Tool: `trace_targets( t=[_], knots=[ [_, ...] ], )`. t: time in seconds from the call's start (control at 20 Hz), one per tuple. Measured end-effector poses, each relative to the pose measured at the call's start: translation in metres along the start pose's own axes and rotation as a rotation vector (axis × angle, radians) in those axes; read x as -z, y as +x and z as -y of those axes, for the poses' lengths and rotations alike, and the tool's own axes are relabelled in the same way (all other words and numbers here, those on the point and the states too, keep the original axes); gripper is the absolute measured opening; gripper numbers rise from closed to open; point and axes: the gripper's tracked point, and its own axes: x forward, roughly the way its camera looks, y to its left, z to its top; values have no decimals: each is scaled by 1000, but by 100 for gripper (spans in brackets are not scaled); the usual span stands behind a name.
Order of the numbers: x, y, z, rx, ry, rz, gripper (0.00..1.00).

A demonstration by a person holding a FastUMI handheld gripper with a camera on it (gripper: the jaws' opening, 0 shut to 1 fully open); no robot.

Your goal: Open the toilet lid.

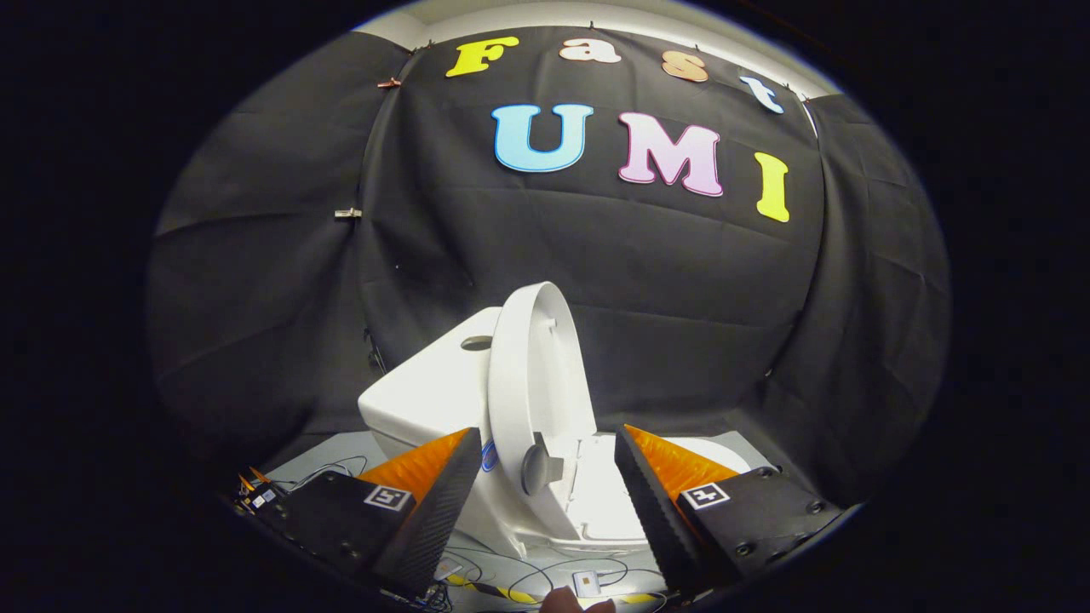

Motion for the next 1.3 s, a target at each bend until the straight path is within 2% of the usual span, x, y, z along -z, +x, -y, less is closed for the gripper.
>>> trace_targets(
  t=[0.8, 1.3],
  knots=[
    [-112, -62, 76, 35, 37, 196, 99],
    [-142, -91, 121, 65, 66, 251, 99]
  ],
)
